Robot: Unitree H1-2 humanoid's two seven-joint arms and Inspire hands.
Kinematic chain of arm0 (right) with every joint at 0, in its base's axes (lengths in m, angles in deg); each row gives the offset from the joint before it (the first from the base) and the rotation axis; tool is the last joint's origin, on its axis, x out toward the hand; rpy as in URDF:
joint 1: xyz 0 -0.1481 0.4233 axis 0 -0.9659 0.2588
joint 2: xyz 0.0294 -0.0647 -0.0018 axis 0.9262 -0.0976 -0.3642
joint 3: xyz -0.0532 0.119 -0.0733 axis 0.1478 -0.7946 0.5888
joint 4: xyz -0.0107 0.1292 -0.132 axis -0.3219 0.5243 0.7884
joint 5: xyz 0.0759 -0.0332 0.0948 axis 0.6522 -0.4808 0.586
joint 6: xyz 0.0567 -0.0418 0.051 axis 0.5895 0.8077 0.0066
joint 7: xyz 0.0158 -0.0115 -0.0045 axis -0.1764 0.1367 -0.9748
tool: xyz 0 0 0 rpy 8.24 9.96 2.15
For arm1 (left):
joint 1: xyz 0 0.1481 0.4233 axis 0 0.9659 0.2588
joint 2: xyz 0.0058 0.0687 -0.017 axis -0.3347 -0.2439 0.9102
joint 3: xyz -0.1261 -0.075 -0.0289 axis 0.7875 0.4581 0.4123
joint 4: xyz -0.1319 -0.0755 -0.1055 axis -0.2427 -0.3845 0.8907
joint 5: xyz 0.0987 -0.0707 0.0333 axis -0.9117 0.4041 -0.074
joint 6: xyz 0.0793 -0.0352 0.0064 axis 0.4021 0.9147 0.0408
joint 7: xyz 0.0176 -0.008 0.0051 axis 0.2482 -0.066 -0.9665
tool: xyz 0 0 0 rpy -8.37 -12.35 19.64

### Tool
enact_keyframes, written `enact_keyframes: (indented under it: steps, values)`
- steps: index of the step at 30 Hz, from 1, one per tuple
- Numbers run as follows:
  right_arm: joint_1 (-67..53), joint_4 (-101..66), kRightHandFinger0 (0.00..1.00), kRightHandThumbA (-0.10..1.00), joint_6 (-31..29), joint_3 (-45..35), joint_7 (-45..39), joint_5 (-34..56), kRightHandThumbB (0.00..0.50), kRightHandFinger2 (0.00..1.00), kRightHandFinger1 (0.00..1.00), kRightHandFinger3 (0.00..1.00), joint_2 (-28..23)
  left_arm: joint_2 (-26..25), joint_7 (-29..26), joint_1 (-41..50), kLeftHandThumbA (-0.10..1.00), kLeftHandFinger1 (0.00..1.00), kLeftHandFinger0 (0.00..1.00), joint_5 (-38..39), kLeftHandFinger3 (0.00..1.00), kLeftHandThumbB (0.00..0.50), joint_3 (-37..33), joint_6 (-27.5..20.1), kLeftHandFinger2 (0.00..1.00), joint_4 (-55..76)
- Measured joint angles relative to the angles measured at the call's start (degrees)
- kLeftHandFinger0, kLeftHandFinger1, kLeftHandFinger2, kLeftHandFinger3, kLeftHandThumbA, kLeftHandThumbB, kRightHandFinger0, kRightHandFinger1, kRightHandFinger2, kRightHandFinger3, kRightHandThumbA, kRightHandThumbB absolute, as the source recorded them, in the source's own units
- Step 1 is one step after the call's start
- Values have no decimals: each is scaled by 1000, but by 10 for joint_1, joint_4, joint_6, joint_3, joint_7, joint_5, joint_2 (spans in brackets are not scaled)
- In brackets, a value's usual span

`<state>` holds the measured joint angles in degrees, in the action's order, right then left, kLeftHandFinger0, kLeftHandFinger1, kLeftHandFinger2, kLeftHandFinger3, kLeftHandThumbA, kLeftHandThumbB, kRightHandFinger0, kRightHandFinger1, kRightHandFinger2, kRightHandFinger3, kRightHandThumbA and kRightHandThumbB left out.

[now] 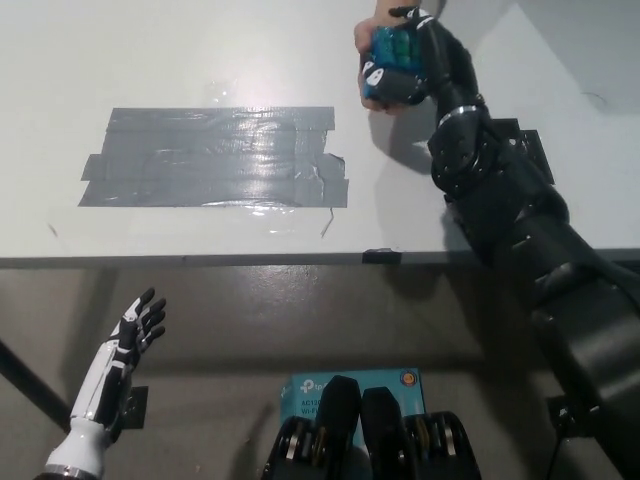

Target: A rubick's cube is kept in the black marked spot on the table and the robot uses its right arm to pick it up and hands it to a person

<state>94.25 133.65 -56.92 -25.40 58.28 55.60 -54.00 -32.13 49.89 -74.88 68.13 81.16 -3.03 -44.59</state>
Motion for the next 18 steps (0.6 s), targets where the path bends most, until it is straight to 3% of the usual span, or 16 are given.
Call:
enact_keyframes:
  steps: [2,3,4,5,6,7,8,9,10,13,18]
  values:
    - [0,3,0,-100,0,3,0,0,207,764,352,804,0,-1,1,-1,1000,1000,1000,0,1000,244,-1,1,1000,1]
    - [0,6,12,-100,0,4,0,0,222,828,389,923,0,-2,1,-2,1000,1000,1000,0,1000,245,-2,1,1000,1]
    - [0,7,0,-100,0,5,0,0,220,695,312,817,0,-2,2,-3,1000,1000,1000,-1,1000,246,-3,1,1000,1]
    - [0,11,462,106,2,5,-1,0,295,1000,855,1000,-1,-2,3,-4,1000,1000,1000,-1,1000,252,-3,3,1000,1]
    - [0,13,746,260,3,6,-1,0,342,1000,1000,1000,-1,-3,4,-5,1000,1000,1000,-1,1000,252,-3,3,1000,2]
    - [0,17,900,296,8,7,-4,0,345,1000,1000,1000,-1,-4,6,-6,1000,1000,1000,-1,1000,252,-4,6,1000,5]
    - [0,18,1000,369,10,8,-8,0,389,1000,1000,1000,-2,-4,7,-6,1000,1000,1000,-1,1000,247,-4,7,1000,7]
    - [0,19,1000,527,12,8,-10,0,467,1000,1000,1000,-2,-4,7,-6,1000,1000,1000,-1,1000,233,-4,8,1000,8]
    - [0,21,1000,573,19,10,-22,0,493,1000,1000,1000,-4,-4,7,-6,1000,1000,1000,-1,1000,230,-4,10,1000,11]
    - [0,28,1000,743,42,15,-67,1,500,1000,1000,1000,-7,-4,9,-7,1000,1000,1000,-1,1000,225,-4,13,1000,11]
    - [0,28,1000,842,65,20,-105,1,500,1000,1000,1000,-14,-5,9,-10,1000,1000,1000,-2,1000,245,-4,13,1000,11]
